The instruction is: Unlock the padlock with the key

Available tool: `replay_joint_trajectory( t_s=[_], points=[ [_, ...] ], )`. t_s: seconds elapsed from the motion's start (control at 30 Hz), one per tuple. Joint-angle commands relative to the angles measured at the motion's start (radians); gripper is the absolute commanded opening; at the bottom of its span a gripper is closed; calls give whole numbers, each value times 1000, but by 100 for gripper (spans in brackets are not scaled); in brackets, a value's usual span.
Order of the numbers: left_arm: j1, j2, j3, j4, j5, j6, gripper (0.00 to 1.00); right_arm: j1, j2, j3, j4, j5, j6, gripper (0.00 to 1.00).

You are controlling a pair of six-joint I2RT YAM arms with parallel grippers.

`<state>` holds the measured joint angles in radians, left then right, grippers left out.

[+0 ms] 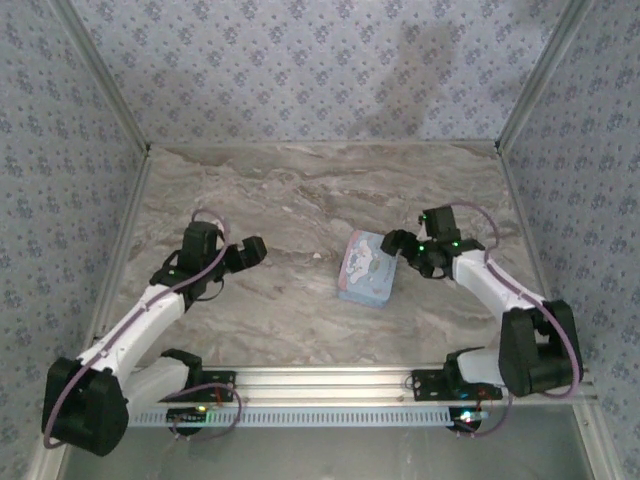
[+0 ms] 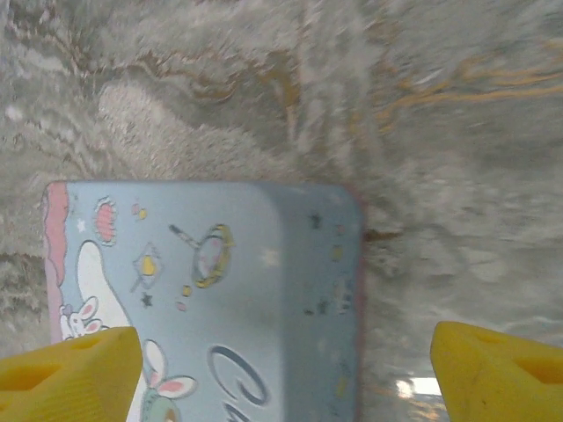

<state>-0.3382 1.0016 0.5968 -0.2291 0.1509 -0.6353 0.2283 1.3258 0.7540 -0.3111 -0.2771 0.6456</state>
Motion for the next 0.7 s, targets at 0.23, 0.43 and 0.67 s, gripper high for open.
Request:
replay_joint_trajectory(
  t_s=[0.23,0.43,0.67],
  points=[
    [-106,-127,-60,-100,-17,-98,96,155,261,326,-68,-7,-8,86],
    [-206,-130,-79,-104,-39,-137,94,229,414,529,-141,-69,-108,84],
    [-224,-41,7,-90,-57,-100,95,269,366,561,-240,88,-153,85]
  ],
)
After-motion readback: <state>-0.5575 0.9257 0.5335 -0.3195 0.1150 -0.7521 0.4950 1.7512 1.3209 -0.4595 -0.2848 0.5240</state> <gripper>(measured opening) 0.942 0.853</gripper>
